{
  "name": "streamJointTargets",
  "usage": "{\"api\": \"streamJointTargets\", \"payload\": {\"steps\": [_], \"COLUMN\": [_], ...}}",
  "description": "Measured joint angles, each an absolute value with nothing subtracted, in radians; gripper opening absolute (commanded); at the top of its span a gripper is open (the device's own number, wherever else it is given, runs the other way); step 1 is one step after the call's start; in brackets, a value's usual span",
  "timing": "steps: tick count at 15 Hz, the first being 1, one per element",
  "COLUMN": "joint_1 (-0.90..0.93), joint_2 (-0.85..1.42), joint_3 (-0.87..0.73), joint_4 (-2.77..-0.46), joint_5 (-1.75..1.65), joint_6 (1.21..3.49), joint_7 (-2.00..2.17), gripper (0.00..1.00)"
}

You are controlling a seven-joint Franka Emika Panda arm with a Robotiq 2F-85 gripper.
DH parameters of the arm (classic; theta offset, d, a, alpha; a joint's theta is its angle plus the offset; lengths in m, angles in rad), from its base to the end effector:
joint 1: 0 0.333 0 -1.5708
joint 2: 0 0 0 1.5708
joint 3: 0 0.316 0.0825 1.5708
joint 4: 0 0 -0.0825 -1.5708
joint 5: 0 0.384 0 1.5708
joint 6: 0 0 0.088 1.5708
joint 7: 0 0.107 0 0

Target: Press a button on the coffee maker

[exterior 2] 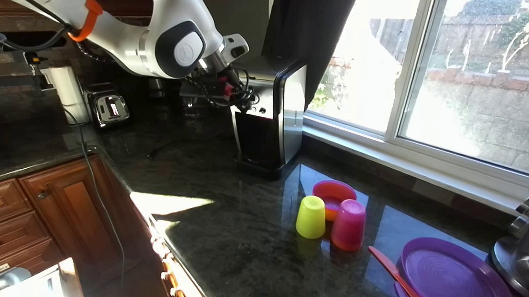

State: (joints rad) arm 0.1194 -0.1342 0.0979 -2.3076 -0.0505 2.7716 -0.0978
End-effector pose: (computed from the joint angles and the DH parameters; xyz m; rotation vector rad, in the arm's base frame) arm 0.5223 0.1189 0.4682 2.9451 0.5355 0.9239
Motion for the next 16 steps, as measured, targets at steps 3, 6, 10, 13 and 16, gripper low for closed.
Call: {"api": "streamJointTargets", "payload": {"steps": [3,6,10,13,16], "joint_1": [0.119,0.118,0.117,0.117,0.117], "joint_2": [-0.126,-0.121,-0.12,-0.12,-0.12], "joint_3": [0.099,0.1,0.1,0.1,0.1], "joint_4": [-2.308,-2.308,-2.308,-2.308,-2.308], "joint_5": [-0.051,-0.066,-0.089,-0.104,-0.11], "joint_6": [2.795,2.807,2.809,2.809,2.809], "joint_7": [-0.098,-0.096,-0.087,-0.076,-0.071], "gripper": [0.0,0.0,0.0,0.0,0.0]}}
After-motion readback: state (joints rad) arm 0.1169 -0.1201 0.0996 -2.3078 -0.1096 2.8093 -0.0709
